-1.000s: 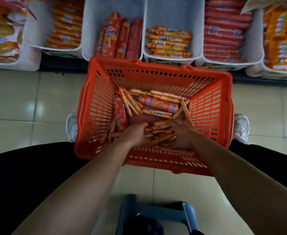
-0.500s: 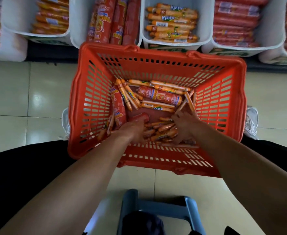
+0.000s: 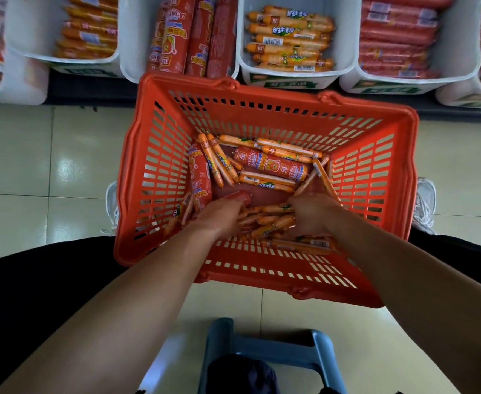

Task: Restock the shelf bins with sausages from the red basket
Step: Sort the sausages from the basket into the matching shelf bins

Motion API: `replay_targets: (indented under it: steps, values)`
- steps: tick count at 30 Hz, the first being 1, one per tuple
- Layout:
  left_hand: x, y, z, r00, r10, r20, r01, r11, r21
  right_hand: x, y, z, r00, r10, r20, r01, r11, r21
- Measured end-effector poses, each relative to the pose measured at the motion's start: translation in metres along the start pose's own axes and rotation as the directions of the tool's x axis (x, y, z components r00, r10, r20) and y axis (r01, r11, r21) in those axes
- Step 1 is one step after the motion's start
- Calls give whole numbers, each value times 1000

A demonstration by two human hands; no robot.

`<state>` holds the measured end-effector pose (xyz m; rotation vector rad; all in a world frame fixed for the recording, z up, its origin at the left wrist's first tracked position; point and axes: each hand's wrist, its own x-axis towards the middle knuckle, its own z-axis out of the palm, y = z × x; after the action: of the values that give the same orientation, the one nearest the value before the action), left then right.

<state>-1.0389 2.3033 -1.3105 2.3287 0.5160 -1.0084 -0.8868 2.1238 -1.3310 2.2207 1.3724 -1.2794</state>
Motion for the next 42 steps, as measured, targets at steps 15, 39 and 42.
replay_targets:
  steps: [15,39,42]
  values:
    - [10,-2,10,993,-68,96,78,991,-111,12,9,8,998,46,34,-50,992,119]
    - [39,28,30,991,-134,-12,126,957,-261,22,17,11,997,80,-19,-77,986,149]
    - [39,23,25,991,-137,-7,131,959,-251,23,17,10,997,82,1,-79,963,259]
